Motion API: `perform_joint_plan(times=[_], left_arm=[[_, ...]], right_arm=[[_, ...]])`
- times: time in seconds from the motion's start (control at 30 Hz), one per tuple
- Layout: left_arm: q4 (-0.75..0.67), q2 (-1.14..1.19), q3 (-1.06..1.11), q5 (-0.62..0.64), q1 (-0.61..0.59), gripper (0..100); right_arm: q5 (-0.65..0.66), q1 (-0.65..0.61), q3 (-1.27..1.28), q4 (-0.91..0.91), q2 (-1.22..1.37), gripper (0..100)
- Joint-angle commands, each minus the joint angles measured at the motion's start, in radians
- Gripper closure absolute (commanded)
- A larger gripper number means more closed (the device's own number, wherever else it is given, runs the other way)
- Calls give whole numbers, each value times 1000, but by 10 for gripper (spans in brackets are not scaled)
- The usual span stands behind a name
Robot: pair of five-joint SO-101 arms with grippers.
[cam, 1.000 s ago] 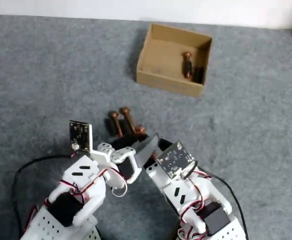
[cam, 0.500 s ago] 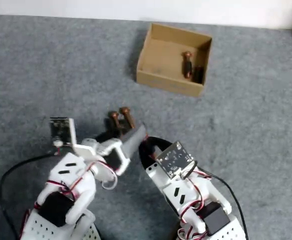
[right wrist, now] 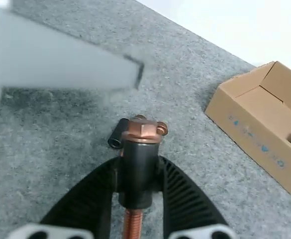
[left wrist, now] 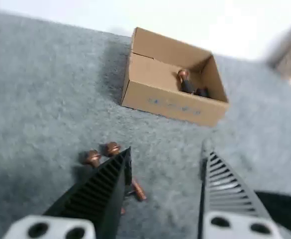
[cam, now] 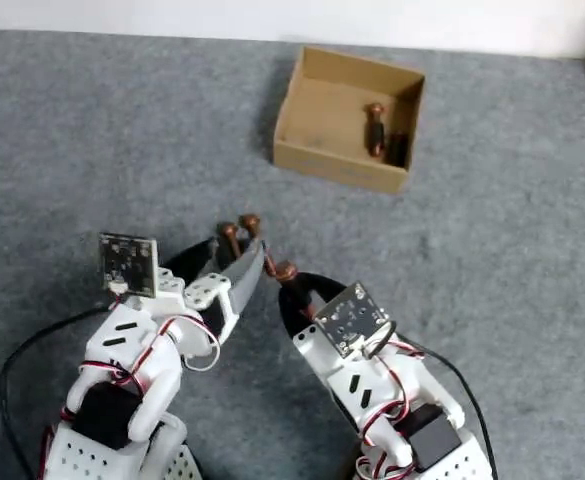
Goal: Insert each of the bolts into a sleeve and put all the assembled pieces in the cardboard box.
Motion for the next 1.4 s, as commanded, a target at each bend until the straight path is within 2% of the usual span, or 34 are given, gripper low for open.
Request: perform_joint_plan(times=[0.0, 0.13, 0.3, 0.43, 0.6, 0.83, 1.1, 1.37], left_arm=[[-5, 5, -30, -123, -10, 865], [-61, 5, 45, -298, -8, 1000], [-153, 5, 120, -311, -51, 994], [-273, 5, 200, -311, -113, 993], [-313, 5, 234, -311, -122, 978], [-319, 5, 254, -311, -124, 955], [-321, 5, 257, -313, -117, 954], [-373, 5, 282, -313, -116, 952]], right_arm=[[11, 13, -48, -18, -4, 995], [11, 67, -45, -64, 2, 995], [9, 217, -50, -166, 12, 995], [15, 278, -130, -217, 206, 995], [83, 349, -507, -257, 713, 995], [77, 490, -1185, -237, 1511, 995], [75, 576, -1968, -24, 2299, 995], [75, 575, -2652, 222, 2763, 995]])
